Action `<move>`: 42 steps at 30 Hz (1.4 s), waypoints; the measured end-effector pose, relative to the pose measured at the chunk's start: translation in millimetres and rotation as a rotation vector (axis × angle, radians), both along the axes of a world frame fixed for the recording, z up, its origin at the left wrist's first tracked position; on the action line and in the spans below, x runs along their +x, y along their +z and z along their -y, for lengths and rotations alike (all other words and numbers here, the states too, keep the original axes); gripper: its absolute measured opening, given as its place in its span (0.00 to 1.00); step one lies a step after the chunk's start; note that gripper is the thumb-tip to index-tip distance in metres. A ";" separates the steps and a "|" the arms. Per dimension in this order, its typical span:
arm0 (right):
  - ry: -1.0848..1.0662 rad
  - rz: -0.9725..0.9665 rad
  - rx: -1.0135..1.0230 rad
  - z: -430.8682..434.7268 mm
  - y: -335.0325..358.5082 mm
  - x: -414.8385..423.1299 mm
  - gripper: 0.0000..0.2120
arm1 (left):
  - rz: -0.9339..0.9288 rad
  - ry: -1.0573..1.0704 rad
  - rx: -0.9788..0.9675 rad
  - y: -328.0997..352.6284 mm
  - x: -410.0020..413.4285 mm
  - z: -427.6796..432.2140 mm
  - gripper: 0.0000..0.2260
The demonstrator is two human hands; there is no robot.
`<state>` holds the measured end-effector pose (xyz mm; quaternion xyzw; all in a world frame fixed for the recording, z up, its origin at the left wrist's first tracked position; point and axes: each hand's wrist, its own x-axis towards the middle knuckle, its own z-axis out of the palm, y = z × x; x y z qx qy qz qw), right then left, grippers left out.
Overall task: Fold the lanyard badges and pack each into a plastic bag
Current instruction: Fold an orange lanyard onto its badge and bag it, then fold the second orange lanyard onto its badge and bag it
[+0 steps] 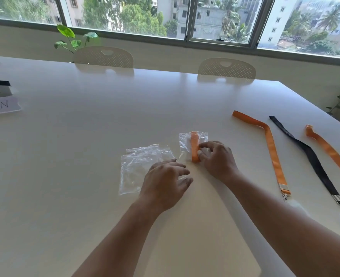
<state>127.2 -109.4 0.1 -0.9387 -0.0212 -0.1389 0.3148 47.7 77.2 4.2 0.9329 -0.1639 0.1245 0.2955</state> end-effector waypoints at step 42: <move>-0.356 -0.100 -0.104 135.7 29.6 -163.8 0.22 | -0.051 -0.120 0.165 -24.9 -24.2 39.3 0.35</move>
